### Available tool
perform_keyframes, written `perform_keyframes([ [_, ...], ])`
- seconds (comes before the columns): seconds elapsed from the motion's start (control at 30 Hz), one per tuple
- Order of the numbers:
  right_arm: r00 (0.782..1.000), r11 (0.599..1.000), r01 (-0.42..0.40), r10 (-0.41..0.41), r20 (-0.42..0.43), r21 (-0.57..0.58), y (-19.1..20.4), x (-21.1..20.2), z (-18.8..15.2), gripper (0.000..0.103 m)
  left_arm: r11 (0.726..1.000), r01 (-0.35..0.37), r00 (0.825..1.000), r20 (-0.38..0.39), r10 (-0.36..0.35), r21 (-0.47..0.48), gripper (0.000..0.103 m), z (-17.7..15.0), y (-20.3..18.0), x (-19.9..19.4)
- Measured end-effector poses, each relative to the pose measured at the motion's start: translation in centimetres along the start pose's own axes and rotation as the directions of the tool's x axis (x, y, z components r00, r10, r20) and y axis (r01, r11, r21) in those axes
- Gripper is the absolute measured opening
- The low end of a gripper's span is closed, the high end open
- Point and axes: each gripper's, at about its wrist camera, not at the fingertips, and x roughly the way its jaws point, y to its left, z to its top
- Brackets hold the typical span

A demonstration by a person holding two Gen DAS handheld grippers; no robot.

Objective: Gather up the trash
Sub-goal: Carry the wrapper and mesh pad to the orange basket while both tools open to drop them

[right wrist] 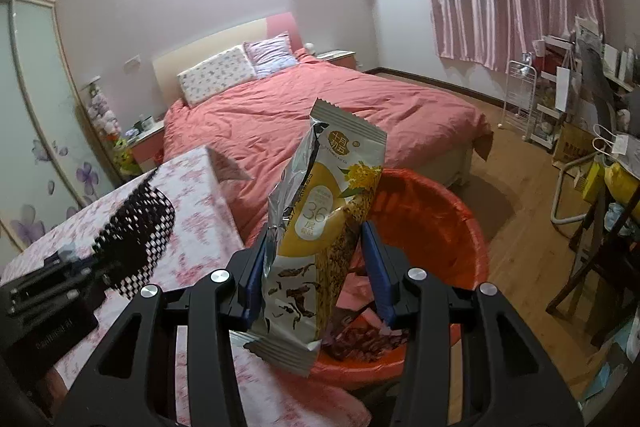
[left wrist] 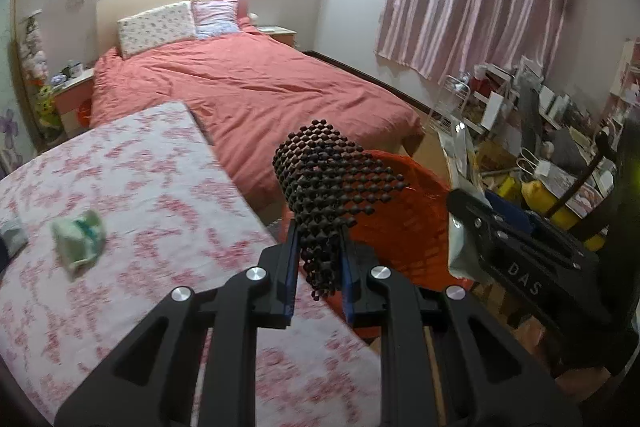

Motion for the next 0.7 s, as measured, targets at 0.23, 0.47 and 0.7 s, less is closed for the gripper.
perform_keyframes([
  [0.23, 0.999, 0.998, 0.027, -0.026, -0.02, 0.048, -2.4, 1.9, 0.2, 0.045, 0.998, 0.042, 0.998, -0.046, -0.04, 0.044, 0.02, 0.6, -2.8, 4.1],
  [0.47, 0.998, 0.995, 0.032, -0.026, -0.064, 0.091, -4.0, 3.3, -0.2, 0.059, 0.999, 0.018, 0.996, -0.093, -0.014, 0.043, 0.057, 0.1, -2.7, 7.1],
  [0.7, 0.996, 0.995, 0.047, -0.039, -0.083, 0.092, -4.2, 3.1, -0.6, 0.067, 0.998, -0.054, 0.995, -0.088, 0.057, 0.034, 0.077, -0.7, -0.3, 6.8],
])
